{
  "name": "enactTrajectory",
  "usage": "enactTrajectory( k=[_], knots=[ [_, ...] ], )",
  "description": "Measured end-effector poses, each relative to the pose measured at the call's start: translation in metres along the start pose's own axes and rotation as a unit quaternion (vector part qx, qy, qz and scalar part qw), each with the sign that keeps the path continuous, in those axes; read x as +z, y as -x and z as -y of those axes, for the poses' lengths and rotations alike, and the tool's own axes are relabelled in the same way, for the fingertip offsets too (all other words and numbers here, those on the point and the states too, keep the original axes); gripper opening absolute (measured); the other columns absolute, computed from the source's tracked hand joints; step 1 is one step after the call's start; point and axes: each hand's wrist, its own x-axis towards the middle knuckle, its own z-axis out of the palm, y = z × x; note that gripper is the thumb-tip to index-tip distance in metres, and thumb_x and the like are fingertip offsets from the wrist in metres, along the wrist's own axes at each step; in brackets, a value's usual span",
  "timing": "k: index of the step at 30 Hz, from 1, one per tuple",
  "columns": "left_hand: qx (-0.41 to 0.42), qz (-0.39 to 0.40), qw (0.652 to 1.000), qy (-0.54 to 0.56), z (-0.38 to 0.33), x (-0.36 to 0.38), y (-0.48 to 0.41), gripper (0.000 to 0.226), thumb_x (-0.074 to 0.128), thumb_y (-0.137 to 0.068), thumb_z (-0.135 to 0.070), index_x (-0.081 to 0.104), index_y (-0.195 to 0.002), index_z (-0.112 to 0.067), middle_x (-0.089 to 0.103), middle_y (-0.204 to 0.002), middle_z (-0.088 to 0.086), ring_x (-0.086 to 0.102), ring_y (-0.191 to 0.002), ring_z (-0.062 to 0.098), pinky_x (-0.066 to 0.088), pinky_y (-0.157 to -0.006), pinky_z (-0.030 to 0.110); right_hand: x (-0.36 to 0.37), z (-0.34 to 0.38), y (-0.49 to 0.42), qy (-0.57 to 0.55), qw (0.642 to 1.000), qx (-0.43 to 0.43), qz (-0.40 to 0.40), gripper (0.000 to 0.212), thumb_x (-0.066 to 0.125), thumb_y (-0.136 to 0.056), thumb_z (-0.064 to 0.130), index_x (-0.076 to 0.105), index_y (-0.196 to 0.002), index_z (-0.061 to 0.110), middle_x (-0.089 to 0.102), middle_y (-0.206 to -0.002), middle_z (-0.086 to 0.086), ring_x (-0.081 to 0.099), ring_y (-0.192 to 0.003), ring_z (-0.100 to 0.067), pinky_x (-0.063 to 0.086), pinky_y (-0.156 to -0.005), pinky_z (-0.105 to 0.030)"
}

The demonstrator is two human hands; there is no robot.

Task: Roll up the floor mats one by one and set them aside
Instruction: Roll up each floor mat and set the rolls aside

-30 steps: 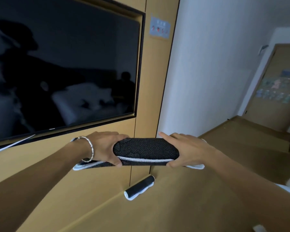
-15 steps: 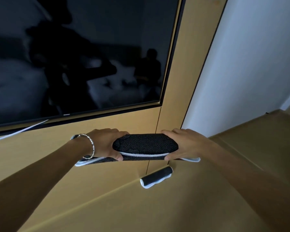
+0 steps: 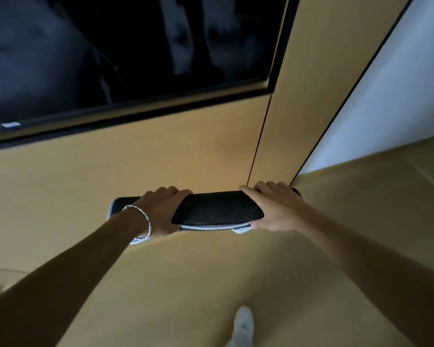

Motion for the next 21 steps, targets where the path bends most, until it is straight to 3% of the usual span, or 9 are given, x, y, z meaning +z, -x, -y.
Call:
enactTrajectory(
  k=[5, 9, 11, 14, 16, 21],
  knots=[
    [-0.037, 0.072, 0.996, -0.034, 0.007, 0.119, -0.082, 0.090, 0.062, -0.076, -0.046, 0.010, -0.147, -0.025, 0.034, -0.136, -0.001, 0.038, -0.121, 0.021, 0.040, -0.098, 0.038, 0.126, -0.037, -0.054, -0.002, 0.999, -0.017, 0.051, 0.086, 0.065, -0.077, 0.044, 0.019, -0.146, 0.020, 0.046, -0.124, -0.005, 0.046, -0.112, -0.027, 0.034, -0.096, -0.040],
    [-0.032, 0.105, 0.993, -0.035, 0.023, 0.215, -0.137, 0.089, 0.066, -0.070, -0.046, 0.019, -0.144, -0.027, 0.035, -0.132, 0.000, 0.039, -0.118, 0.022, 0.040, -0.096, 0.037, 0.234, -0.050, -0.094, 0.000, 0.997, -0.010, 0.072, 0.089, 0.069, -0.075, 0.033, 0.020, -0.147, 0.012, 0.045, -0.123, -0.007, 0.046, -0.111, -0.028, 0.036, -0.094, -0.040],
    [-0.026, 0.099, 0.994, -0.024, 0.032, 0.262, -0.163, 0.083, 0.067, -0.068, -0.045, 0.027, -0.139, -0.029, 0.037, -0.127, -0.001, 0.040, -0.114, 0.022, 0.044, -0.090, 0.036, 0.287, -0.055, -0.112, 0.004, 0.997, 0.014, 0.080, 0.086, 0.073, -0.069, 0.029, 0.032, -0.141, 0.011, 0.048, -0.118, -0.008, 0.049, -0.107, -0.029, 0.039, -0.090, -0.040],
    [-0.012, 0.070, 0.997, -0.008, 0.048, 0.337, -0.194, 0.076, 0.070, -0.063, -0.040, 0.038, -0.131, -0.027, 0.045, -0.119, 0.004, 0.047, -0.106, 0.027, 0.049, -0.081, 0.038, 0.371, -0.057, -0.138, 0.000, 0.998, 0.038, 0.050, 0.071, 0.082, -0.047, 0.024, 0.057, -0.111, 0.009, 0.055, -0.098, -0.009, 0.056, -0.086, -0.030, 0.045, -0.076, -0.042],
    [0.003, 0.049, 0.999, -0.003, 0.059, 0.389, -0.208, 0.079, 0.076, -0.054, -0.035, 0.039, -0.123, -0.026, 0.054, -0.109, 0.009, 0.054, -0.094, 0.033, 0.052, -0.075, 0.043, 0.422, -0.055, -0.153, -0.009, 0.998, 0.054, 0.015, 0.068, 0.084, -0.036, 0.021, 0.060, -0.099, 0.007, 0.056, -0.090, -0.011, 0.056, -0.080, -0.032, 0.046, -0.072, -0.043],
    [-0.009, 0.026, 1.000, -0.010, 0.087, 0.504, -0.229, 0.083, 0.075, -0.051, -0.025, 0.035, -0.124, -0.022, 0.060, -0.102, 0.011, 0.059, -0.085, 0.036, 0.050, -0.077, 0.045, 0.534, -0.038, -0.184, -0.019, 0.996, 0.081, -0.013, 0.075, 0.087, -0.033, 0.021, 0.059, -0.101, 0.007, 0.058, -0.089, -0.014, 0.056, -0.082, -0.035, 0.044, -0.073, -0.043]
  ],
)
